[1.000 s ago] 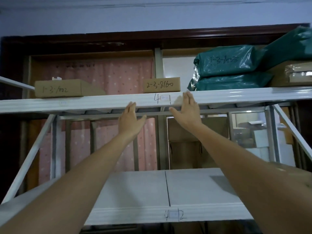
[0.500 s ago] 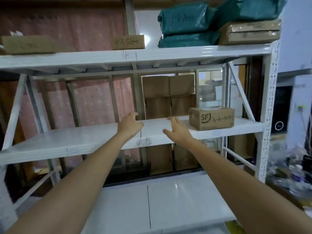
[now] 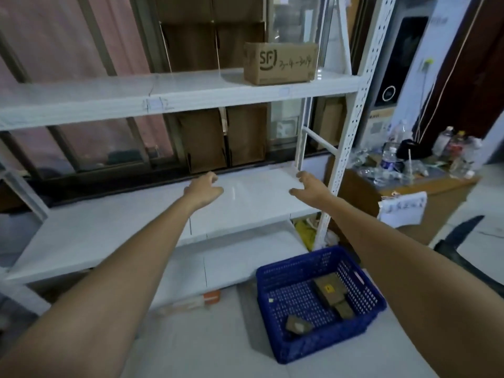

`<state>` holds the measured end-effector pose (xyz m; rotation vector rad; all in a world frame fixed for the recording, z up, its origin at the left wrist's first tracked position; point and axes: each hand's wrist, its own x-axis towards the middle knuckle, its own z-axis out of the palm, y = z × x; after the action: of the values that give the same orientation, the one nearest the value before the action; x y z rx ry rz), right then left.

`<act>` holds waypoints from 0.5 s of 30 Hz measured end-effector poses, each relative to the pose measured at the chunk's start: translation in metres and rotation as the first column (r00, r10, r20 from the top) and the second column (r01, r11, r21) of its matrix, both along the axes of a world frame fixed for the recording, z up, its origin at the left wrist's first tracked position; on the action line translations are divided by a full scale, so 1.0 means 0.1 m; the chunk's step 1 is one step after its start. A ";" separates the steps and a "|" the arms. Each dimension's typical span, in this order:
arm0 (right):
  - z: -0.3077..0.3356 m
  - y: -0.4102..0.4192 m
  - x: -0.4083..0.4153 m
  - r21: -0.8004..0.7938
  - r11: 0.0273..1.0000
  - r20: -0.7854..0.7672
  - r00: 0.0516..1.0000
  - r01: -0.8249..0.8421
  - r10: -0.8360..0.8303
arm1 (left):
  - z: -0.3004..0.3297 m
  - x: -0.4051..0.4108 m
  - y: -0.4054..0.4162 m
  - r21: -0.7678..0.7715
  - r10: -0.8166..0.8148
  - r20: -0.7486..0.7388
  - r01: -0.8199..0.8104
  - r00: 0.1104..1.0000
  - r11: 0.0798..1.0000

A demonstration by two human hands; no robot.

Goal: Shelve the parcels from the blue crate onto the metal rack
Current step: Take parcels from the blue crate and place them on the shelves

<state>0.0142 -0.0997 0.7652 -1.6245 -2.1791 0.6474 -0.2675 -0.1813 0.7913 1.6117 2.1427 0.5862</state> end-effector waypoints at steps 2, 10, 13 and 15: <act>-0.21 0.13 0.28 -0.038 0.999 -0.009 1.000 0.015 -0.015 | -0.19 0.21 0.13 -0.038 0.007 0.031 -0.006 0.999 0.999; -1.04 1.17 1.34 -0.221 0.975 0.021 0.999 -0.022 0.028 | -1.20 1.39 1.18 -0.202 0.068 0.108 -0.045 0.992 0.978; -1.38 1.66 1.74 -0.307 0.952 0.053 0.998 -0.023 0.041 | -1.62 1.97 1.59 -0.301 0.089 0.168 -0.035 0.982 0.953; -1.63 1.94 1.95 -0.341 0.939 0.100 0.991 -0.047 0.086 | -1.89 2.32 1.82 -0.333 0.112 0.200 -0.040 0.973 0.942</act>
<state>0.2091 0.0944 0.6024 -1.7969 -2.3115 1.0211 -0.0353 0.0008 0.6022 1.2324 2.0204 0.3821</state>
